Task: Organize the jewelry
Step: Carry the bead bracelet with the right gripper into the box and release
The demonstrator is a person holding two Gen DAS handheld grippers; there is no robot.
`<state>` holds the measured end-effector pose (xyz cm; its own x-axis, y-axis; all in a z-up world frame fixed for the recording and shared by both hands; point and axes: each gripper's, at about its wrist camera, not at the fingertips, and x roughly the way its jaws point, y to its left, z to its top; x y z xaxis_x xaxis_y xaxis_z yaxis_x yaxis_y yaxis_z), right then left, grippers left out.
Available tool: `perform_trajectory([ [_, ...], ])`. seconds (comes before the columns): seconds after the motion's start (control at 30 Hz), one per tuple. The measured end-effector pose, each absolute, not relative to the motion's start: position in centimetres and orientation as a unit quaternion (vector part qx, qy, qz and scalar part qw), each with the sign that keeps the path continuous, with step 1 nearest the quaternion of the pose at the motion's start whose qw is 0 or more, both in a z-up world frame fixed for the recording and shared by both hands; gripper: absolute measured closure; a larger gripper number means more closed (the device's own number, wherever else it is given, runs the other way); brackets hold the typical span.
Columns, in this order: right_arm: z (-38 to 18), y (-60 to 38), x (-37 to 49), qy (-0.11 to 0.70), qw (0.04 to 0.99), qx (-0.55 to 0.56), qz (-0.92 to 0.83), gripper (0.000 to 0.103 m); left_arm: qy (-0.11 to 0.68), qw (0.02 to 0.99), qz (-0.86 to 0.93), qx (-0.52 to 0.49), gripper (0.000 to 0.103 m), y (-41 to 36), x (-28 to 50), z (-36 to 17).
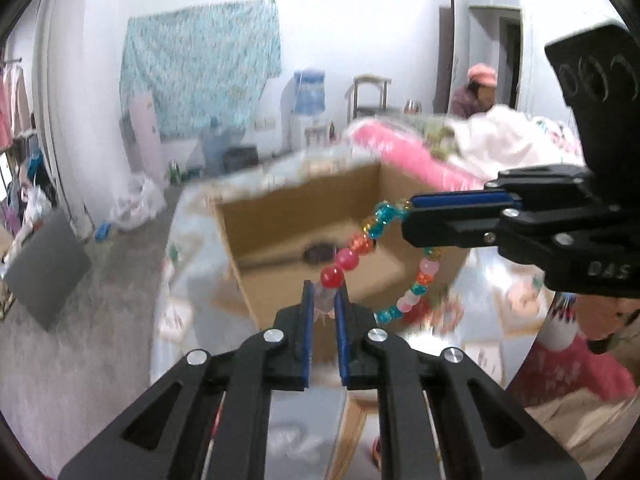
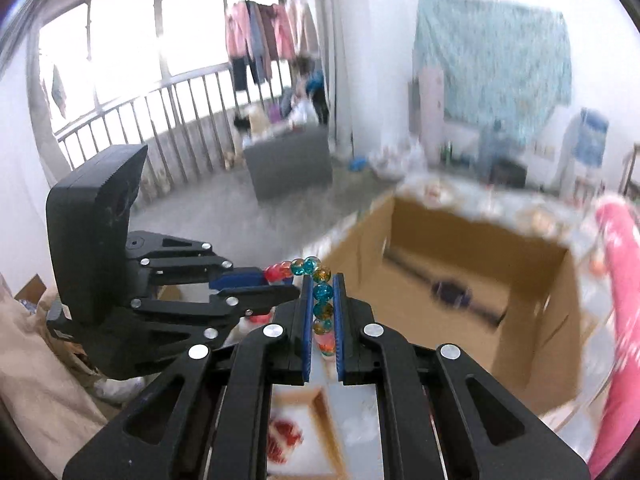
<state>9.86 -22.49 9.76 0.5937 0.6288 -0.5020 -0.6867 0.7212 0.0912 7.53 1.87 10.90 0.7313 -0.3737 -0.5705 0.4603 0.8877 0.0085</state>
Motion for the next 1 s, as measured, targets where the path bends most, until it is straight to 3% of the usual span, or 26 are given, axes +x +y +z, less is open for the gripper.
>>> perform_trajectory([
  [0.2, 11.5, -23.8, 16.6, 0.255, 0.897, -0.041, 0.359, 0.096, 0.286, 0.928, -0.231, 0.064, 0.093, 0.8, 13.2, 13.3],
  [0.47, 4.3, -22.8, 26.4, 0.429, 0.831, -0.016, 0.354, 0.096, 0.411, 0.883, -0.214, 0.077, 0.093, -0.8, 19.8, 6.7],
  [0.6, 1.6, -20.5, 28.6, 0.478, 0.807, -0.047, 0.344, 0.095, 0.427, 0.875, -0.207, 0.098, 0.091, -0.8, 20.1, 5.6],
  [0.63, 0.9, -19.9, 28.8, 0.489, 0.799, -0.054, 0.345, 0.092, 0.428, 0.876, -0.197, 0.107, 0.082, -0.9, 20.2, 5.4],
  [0.67, 0.3, -19.4, 29.4, 0.499, 0.792, -0.061, 0.347, 0.089, 0.428, 0.877, -0.186, 0.115, 0.064, -1.1, 20.6, 5.3],
  [0.73, -0.8, -18.7, 30.5, 0.509, 0.791, -0.078, 0.330, 0.082, 0.418, 0.884, -0.158, 0.136, 0.049, -1.3, 20.8, 5.1],
  [0.8, -1.2, -18.5, 30.6, 0.504, 0.802, -0.098, 0.307, 0.073, 0.414, 0.887, -0.151, 0.137, 0.047, -1.0, 20.9, 5.1],
  [1.0, 1.5, -21.6, 29.3, 0.461, 0.836, -0.068, 0.290, 0.068, 0.392, 0.902, -0.145, 0.110, 0.038, 0.5, 19.4, 6.4],
])
